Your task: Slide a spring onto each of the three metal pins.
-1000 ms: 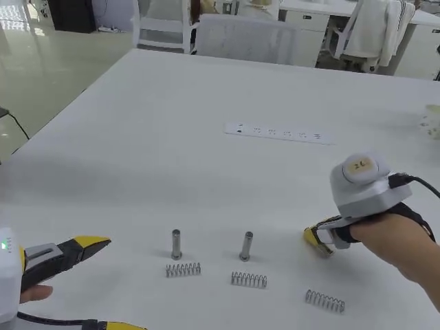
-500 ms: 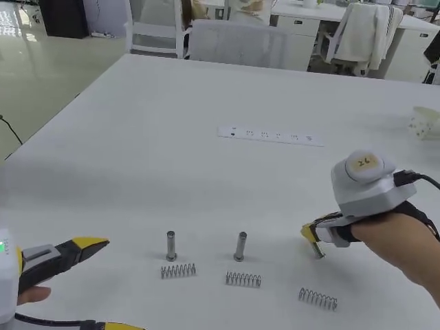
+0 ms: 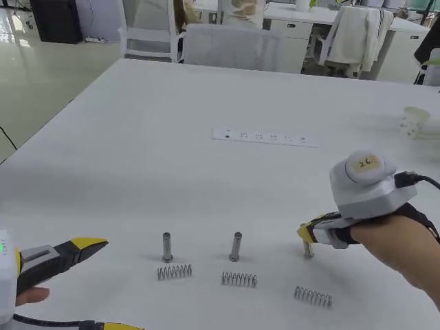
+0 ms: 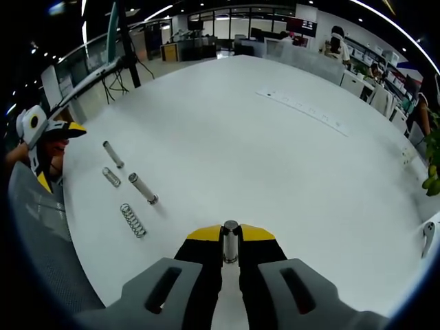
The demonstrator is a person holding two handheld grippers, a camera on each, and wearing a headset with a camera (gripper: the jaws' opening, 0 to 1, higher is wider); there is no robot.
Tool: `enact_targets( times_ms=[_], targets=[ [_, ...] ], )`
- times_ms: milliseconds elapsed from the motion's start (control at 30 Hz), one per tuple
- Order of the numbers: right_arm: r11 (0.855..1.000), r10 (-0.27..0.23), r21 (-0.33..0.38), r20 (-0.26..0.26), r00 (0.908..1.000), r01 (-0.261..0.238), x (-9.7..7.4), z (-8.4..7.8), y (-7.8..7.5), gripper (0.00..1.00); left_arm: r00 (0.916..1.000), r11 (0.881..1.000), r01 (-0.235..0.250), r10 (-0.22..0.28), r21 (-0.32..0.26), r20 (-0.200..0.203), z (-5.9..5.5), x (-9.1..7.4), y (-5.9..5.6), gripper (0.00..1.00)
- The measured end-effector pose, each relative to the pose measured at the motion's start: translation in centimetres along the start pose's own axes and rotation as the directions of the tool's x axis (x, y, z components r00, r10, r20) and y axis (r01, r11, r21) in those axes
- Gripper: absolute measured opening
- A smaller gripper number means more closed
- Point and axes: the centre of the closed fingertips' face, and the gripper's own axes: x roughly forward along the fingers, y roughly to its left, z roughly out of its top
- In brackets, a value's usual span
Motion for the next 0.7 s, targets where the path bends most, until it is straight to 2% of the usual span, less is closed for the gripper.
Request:
enact_targets(
  times_ms=[433, 700],
  targets=[
    [1.0, 0.0, 0.004, 0.024, 0.9997, 0.0, -0.49, -0.23, 0.23, 0.05, 1.0, 1.0, 0.004, -0.004, 0.006, 0.001, 0.17, 0.08, -0.16, 0.82],
    [1.0, 0.025, 0.011, 0.071, 0.9972, -0.025, -0.65, -0.05, 0.62, 0.05, 1.0, 1.0, 0.005, -0.005, 0.008, 0.001, 0.18, 0.14, -0.26, 0.82]
  ],
)
